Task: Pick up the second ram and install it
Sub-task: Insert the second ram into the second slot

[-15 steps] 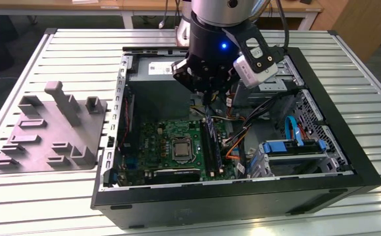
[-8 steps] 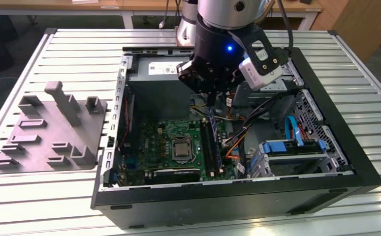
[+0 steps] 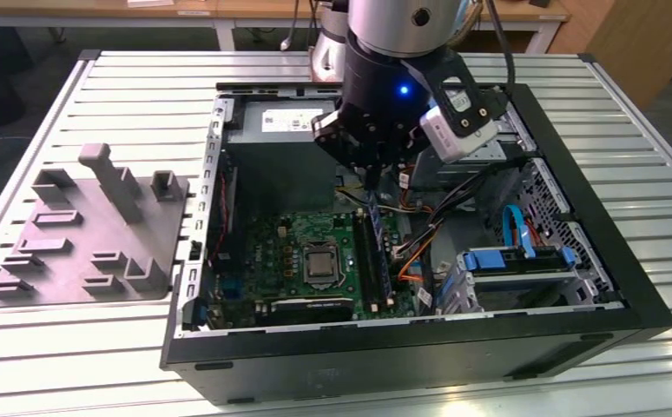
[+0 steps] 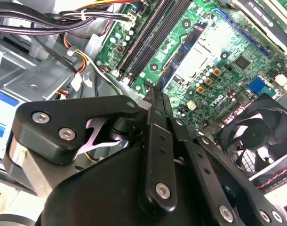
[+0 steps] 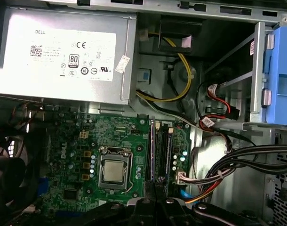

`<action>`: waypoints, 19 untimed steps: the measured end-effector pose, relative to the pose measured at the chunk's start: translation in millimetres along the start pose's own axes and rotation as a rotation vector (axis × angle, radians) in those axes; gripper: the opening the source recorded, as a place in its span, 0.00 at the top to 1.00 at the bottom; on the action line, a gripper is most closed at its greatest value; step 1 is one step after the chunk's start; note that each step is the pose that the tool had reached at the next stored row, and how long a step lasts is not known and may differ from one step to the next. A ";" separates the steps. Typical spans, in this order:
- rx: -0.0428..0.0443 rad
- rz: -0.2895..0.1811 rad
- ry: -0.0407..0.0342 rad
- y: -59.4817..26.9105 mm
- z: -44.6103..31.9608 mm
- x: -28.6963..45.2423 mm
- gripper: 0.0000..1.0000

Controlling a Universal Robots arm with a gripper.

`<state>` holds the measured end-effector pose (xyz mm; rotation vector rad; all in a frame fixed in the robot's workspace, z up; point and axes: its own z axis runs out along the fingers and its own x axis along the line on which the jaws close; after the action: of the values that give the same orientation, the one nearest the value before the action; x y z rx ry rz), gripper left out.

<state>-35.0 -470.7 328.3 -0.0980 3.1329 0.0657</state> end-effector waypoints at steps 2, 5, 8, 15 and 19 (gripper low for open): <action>0.0000 0.000 0.0000 -0.4 10.5 0.1 0.89; 0.0000 0.000 0.0000 -0.6 14.1 0.1 0.89; -0.0001 0.000 0.0000 -1.0 25.0 0.2 0.89; 0.0000 0.000 0.0000 -1.4 33.7 0.2 0.89; -0.0002 0.000 -0.0001 -1.4 33.9 0.3 0.89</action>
<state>-35.0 -470.6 294.4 -0.0979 3.1328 0.0660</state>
